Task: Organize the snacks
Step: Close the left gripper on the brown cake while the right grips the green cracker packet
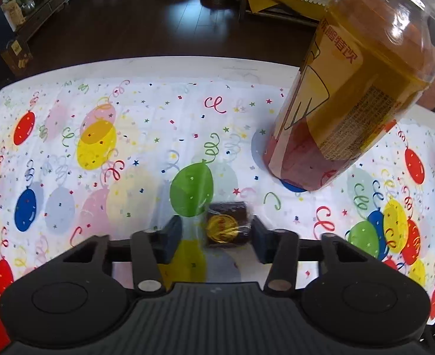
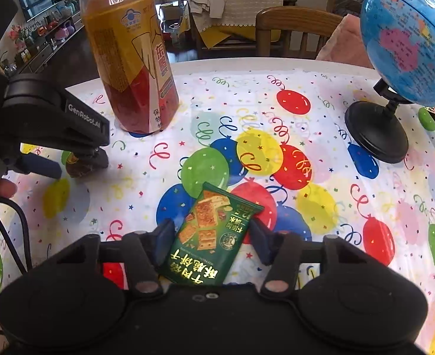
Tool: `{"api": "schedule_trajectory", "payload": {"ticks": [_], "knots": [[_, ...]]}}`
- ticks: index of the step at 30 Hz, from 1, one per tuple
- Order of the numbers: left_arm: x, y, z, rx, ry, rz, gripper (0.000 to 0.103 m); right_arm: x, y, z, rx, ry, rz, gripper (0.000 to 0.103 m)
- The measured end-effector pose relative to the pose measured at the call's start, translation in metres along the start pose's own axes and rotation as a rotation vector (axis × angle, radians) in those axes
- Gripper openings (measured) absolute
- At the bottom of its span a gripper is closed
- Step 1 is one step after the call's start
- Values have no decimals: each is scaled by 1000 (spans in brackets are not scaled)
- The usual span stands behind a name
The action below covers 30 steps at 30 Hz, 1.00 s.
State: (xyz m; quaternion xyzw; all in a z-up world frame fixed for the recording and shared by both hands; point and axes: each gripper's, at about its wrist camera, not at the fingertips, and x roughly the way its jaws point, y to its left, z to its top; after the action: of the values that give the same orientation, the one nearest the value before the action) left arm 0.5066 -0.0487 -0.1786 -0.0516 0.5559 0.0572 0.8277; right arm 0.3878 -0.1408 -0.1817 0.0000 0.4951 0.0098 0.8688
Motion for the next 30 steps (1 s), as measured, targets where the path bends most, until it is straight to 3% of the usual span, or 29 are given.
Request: {"api": "schedule_trajectory", "payload": {"ticks": [2,9,11,14,15,17,21,24,26,30], "knots": [[-2,1,-1,6,0,1,32,-2,-4,-2,10,-3,8,47],[-12,11,-9,4,-6,-5,32,-15,-16,-8,32,-1,39,34],[-18,15,-13,-1,-3,-11,32,-22,-21,-10,44,-11,56,8],[-26,19,-22,9,1,-15,32,-28,-26,-13,42,13,86,1],[-30,21,-25,14,-2,-19,32,-30,-28,-16,32,9,86,3],[-39,24,-32,18,-9,-24,32,-33,-32,-19,33,6,101,21],[-56,33,-43,12,-26,-37,32,-36,-35,-20,58,2,114,26],[-71,42,-54,13,-45,-43,32,-36,-28,-20,36,-1,107,45],[-81,48,-62,16,-61,-41,32,-35,-21,-20,15,-3,102,64],[-96,57,-74,9,-79,-40,32,-25,-8,-21,-27,22,67,67]]}}
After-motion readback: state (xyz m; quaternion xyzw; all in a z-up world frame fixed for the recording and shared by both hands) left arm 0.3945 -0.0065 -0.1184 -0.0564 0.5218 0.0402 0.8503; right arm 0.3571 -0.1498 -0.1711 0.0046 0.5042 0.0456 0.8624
